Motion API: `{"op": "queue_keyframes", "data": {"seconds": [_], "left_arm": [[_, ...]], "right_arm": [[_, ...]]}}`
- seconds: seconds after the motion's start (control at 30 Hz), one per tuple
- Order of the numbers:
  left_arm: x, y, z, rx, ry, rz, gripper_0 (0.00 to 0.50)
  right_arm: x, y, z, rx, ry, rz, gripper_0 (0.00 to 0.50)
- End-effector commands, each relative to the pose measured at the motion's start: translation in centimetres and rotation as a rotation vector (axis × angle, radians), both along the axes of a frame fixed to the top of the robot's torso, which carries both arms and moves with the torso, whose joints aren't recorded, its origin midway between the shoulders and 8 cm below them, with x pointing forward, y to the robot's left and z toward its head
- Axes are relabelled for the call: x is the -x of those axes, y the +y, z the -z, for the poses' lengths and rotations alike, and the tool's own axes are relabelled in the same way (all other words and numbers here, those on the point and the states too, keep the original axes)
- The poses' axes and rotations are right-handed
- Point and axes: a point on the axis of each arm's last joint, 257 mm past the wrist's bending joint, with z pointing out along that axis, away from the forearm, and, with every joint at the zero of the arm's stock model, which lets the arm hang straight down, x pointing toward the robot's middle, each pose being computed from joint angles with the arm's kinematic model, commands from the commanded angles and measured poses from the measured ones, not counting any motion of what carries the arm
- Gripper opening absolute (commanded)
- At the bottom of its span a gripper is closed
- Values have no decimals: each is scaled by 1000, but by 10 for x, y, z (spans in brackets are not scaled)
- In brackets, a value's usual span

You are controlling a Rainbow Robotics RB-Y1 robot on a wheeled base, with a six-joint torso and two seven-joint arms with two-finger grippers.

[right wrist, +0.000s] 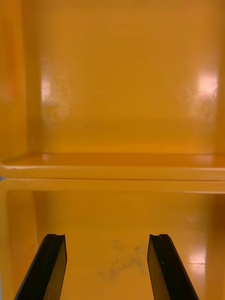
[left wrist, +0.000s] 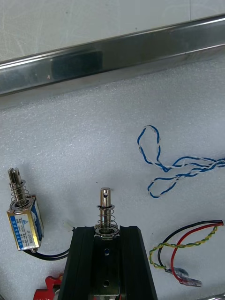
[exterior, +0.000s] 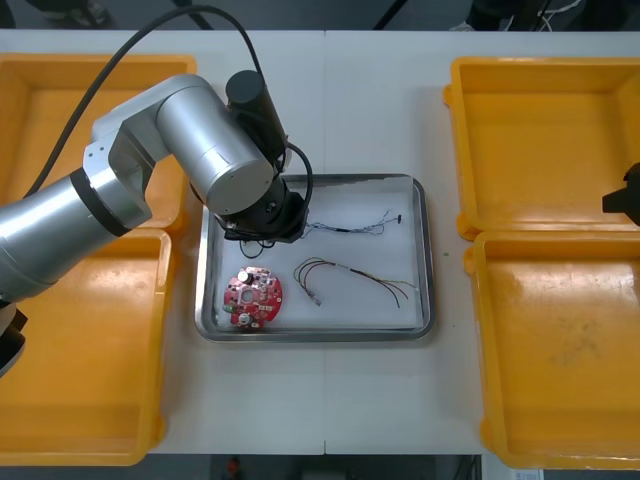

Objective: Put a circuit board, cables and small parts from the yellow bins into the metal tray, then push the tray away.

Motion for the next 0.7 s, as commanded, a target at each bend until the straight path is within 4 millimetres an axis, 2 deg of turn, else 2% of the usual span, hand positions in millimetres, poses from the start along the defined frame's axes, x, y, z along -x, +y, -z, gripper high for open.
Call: {"op": "queue_keyframes", "data": {"seconds": [0.03, 0.27, 0.33, 0.37, 0.4, 0.7], "left_arm": [[-10, -20, -16, 43, -46, -53, 0], [-12, -18, -16, 42, -47, -59, 5], [-12, -18, -16, 43, -46, -60, 248], [-11, -19, -15, 45, -43, -60, 437], [-11, -18, -15, 45, -41, -64, 500], [-11, -14, -17, 41, -42, -70, 500]], "right_arm": [[21, -31, -9, 30, -23, 67, 500], [37, -45, 5, 16, 10, 93, 500], [41, -48, 9, 27, 19, 103, 500], [44, -50, 11, 34, 23, 107, 500], [46, -51, 13, 42, 25, 109, 500], [51, -48, 19, 64, 39, 100, 500]]}}
